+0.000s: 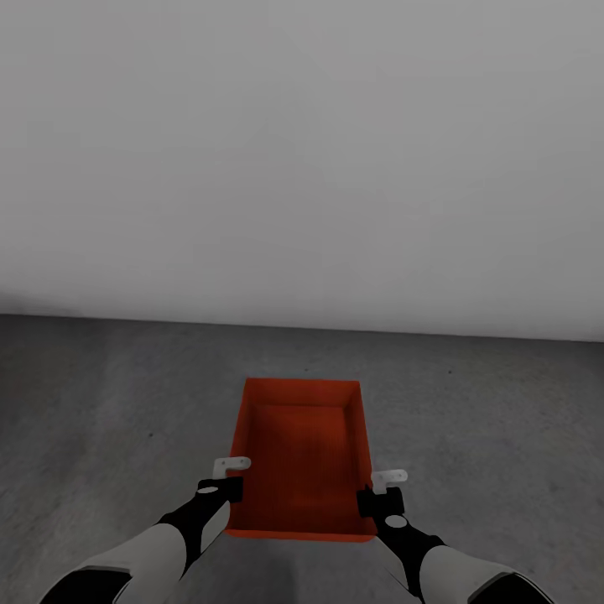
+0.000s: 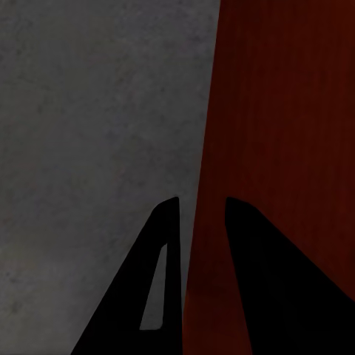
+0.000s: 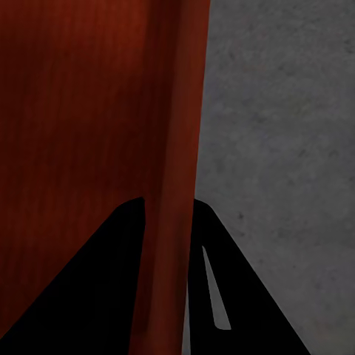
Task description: Move the two storage containers from the living room to the garage. In the garage, place one container on the floor and stack the other container on top of it (either order is fine).
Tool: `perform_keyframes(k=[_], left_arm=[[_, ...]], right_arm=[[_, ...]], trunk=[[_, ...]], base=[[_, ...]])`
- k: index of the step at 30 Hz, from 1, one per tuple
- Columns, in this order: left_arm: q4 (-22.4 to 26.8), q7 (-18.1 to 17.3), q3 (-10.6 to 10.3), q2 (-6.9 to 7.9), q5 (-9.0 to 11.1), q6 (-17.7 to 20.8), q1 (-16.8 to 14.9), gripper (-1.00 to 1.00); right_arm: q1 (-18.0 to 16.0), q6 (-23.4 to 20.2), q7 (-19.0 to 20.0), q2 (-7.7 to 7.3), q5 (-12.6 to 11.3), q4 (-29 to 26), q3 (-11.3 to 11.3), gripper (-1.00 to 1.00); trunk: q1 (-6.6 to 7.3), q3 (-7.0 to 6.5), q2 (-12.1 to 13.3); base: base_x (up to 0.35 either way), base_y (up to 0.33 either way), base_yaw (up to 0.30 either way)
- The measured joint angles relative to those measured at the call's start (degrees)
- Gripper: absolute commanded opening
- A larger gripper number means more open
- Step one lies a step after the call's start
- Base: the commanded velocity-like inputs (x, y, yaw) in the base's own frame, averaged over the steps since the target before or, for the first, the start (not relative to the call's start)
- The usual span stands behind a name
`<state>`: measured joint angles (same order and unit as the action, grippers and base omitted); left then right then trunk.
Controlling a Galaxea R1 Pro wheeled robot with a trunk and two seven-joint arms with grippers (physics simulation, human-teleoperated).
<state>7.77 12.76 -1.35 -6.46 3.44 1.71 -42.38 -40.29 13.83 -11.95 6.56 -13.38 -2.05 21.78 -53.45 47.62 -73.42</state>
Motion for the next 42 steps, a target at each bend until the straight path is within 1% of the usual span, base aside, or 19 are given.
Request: perform_keyframes(k=[42], left_arm=[[0.0, 0.0, -0.1, 0.0, 0.1, 0.0, 0.0, -1.0]], right_arm=[[0.0, 0.0, 0.0, 0.0, 0.0, 0.0, 0.0, -1.0]], trunk=[[-9.23, 7.54, -16.8]], base=[[0.0, 0.0, 0.0]])
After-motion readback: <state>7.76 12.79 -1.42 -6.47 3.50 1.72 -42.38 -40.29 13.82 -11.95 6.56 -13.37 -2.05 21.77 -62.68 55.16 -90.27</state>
